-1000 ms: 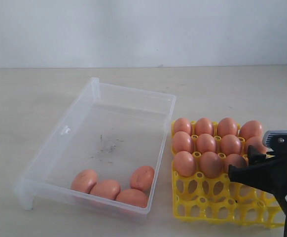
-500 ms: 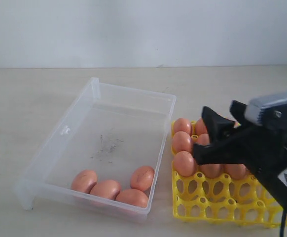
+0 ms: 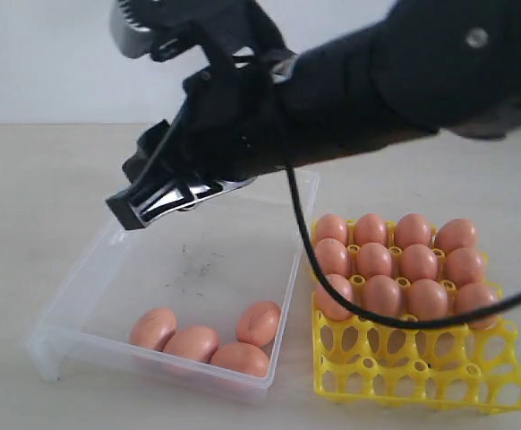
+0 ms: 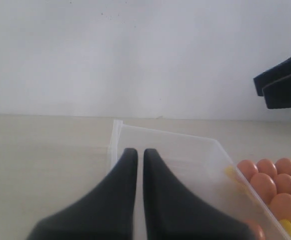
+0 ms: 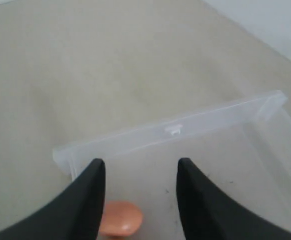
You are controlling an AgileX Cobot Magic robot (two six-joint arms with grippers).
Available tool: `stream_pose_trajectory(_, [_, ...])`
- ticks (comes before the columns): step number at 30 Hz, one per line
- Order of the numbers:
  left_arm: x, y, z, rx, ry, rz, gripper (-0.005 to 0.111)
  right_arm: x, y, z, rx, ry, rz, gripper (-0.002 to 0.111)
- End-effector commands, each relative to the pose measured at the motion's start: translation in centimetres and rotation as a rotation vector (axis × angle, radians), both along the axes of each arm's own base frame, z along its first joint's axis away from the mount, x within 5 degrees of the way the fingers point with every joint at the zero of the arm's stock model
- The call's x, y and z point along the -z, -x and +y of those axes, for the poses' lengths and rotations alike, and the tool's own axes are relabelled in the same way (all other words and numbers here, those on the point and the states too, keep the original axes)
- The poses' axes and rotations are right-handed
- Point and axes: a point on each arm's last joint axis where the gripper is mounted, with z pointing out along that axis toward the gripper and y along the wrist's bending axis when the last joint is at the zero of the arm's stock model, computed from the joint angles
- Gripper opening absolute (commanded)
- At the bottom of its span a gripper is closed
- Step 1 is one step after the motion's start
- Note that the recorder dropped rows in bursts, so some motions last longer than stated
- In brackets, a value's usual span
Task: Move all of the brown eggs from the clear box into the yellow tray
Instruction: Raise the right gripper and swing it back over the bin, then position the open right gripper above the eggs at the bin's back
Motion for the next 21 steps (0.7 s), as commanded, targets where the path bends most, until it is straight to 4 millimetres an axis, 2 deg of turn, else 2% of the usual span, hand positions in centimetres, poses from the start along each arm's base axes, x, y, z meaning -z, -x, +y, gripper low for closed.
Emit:
stream_pose_trajectory(1, [0.1,0.0,0.0,0.008,0.01,0.002,0.004,1.8,-2.1,0.7,-0.062,0.37,0.05,0.036])
stream_pose_trajectory(5, [0.1,0.0,0.0,0.008,0.01,0.002,0.004,3.5,-4.1,-0.5,-0.092,0.745,-0.068,0.036])
stream_pose_trajectory(10, [0.0,0.0,-0.1,0.009,0.012,-0.002,0.004,5.2,-5.1,-1.3,-0.133,0.981,-0.128,0.036])
stream_pose_trajectory(17, [0.0,0.0,-0.1,0.009,0.012,-0.002,0.004,7.7,-5.8,-0.4,-0.251,1.049,-0.142,0.036])
stream_pose_trajectory(21, [0.0,0.0,-0.1,0.009,0.012,-0.002,0.004,9.5,-5.8,-0.2,-0.309,1.09,-0.09,0.036])
